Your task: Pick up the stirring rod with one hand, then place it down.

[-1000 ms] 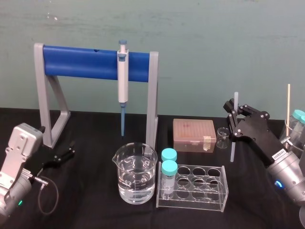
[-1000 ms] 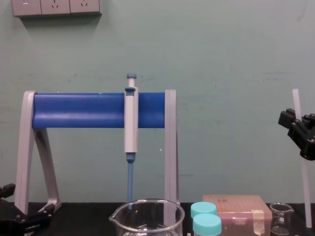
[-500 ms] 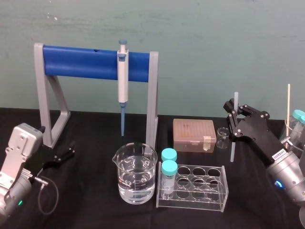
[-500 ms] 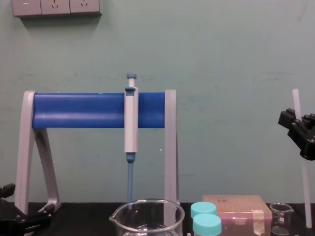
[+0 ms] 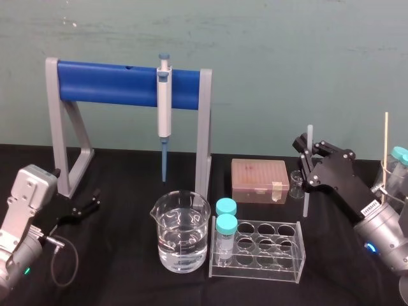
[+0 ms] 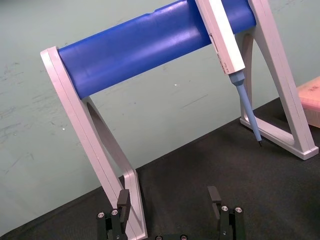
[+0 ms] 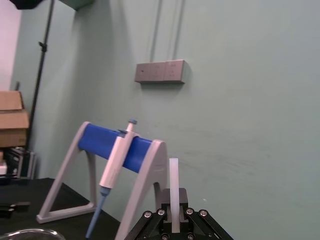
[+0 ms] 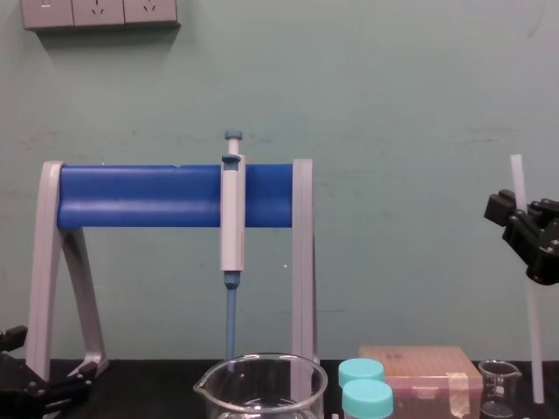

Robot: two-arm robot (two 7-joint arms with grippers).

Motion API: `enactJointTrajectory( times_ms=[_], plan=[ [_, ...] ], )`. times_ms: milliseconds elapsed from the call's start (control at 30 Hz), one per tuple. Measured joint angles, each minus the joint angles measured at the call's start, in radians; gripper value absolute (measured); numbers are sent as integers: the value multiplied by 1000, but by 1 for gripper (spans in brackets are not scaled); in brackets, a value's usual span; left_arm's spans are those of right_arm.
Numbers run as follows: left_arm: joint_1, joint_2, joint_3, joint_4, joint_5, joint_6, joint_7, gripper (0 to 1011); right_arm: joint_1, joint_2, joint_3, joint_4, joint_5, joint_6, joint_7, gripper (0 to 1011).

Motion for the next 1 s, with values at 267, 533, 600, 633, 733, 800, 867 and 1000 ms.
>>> enactJointTrajectory(
  times_ms=[267,533,600,633,733,800,867,1000],
  plan=[
    [0,0,0,0,0,0,0,1001,-5,4,-24,-10,22,1,52,72],
    [0,0,0,0,0,0,0,1001,-6,13,-46,-12,41,3,84,71],
    [0,0,0,0,0,0,0,1000,-6,15,-51,-10,46,3,89,71],
    [0,0,0,0,0,0,0,1000,-5,16,-52,-8,47,3,91,71],
    [0,0,0,0,0,0,0,1000,-4,18,-58,-3,51,3,96,71],
    [0,0,0,0,0,0,0,1000,-1,19,-61,2,55,3,100,71],
    [0,0,0,0,0,0,0,1000,0,20,-63,6,56,3,101,71],
    [0,0,0,0,0,0,0,1000,7,21,-69,22,59,1,107,71]
  ],
)
